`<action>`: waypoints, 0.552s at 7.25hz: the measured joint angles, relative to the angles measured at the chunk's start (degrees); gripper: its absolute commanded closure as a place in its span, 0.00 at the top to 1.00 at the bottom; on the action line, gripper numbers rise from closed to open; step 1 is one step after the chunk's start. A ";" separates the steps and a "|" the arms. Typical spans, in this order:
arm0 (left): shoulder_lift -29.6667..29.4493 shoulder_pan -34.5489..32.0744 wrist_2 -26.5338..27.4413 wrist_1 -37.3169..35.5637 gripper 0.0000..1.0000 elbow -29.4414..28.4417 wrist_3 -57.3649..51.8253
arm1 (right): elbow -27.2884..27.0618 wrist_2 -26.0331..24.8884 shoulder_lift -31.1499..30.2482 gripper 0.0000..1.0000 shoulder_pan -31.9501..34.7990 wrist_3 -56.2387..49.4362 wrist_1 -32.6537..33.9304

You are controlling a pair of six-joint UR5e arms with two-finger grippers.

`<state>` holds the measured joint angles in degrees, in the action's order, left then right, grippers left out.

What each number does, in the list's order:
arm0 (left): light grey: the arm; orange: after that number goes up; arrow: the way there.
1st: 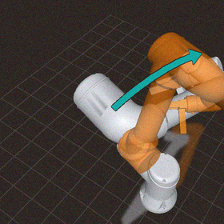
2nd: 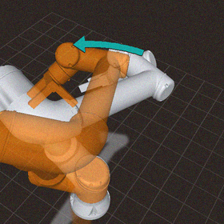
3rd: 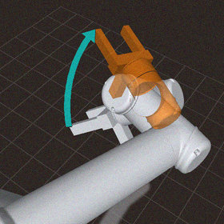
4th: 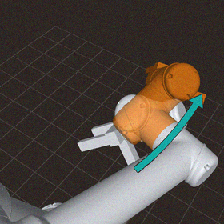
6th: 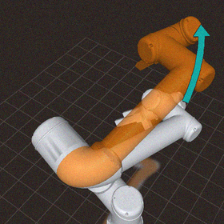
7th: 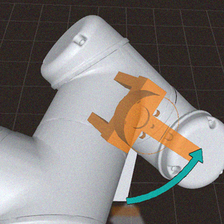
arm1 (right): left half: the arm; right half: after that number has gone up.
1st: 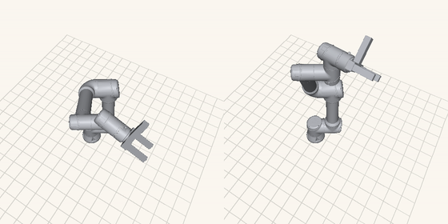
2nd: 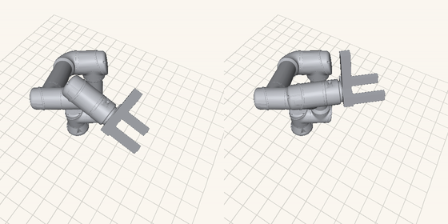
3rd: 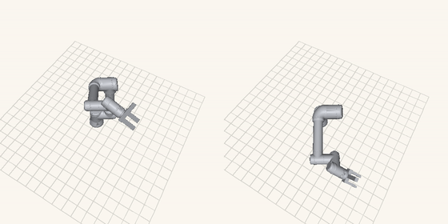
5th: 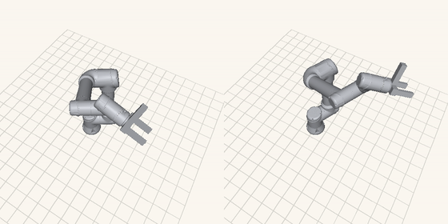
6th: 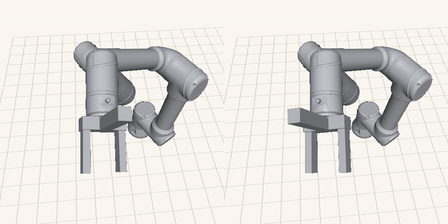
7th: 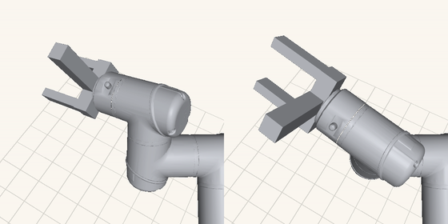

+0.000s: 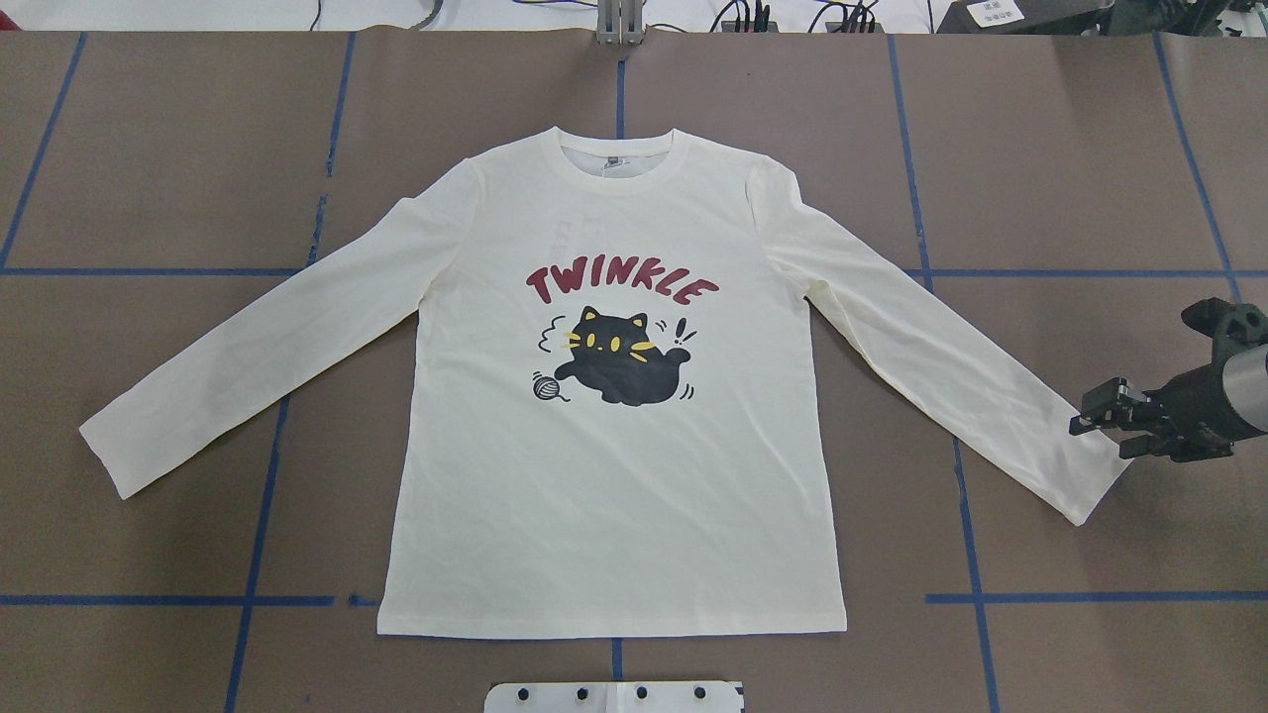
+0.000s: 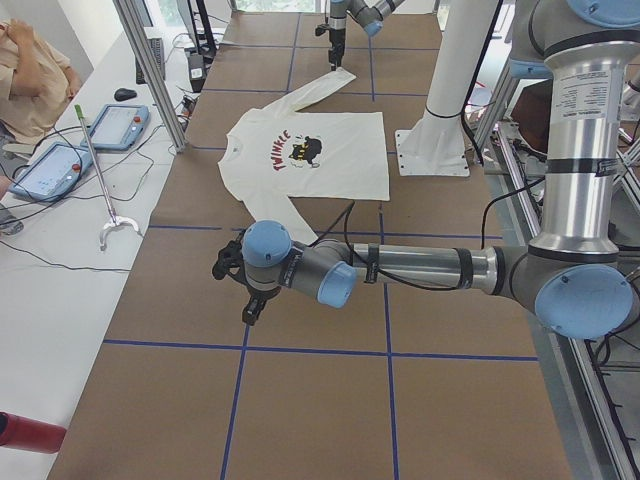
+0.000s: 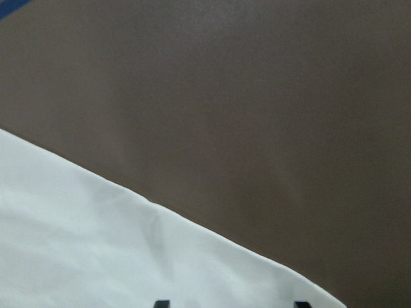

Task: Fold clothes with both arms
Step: 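Move the right gripper to the sleeve cuff nearest it and grasp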

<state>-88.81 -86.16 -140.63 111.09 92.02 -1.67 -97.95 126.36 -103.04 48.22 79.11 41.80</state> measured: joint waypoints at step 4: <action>0.04 0.03 -0.02 0.00 1.00 -0.06 -0.06 | -0.92 -1.70 -4.21 0.60 -2.18 -2.16 -0.12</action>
<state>-88.77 -86.13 -140.65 111.09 91.96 -1.73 -98.87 124.66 -107.26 46.04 76.95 41.68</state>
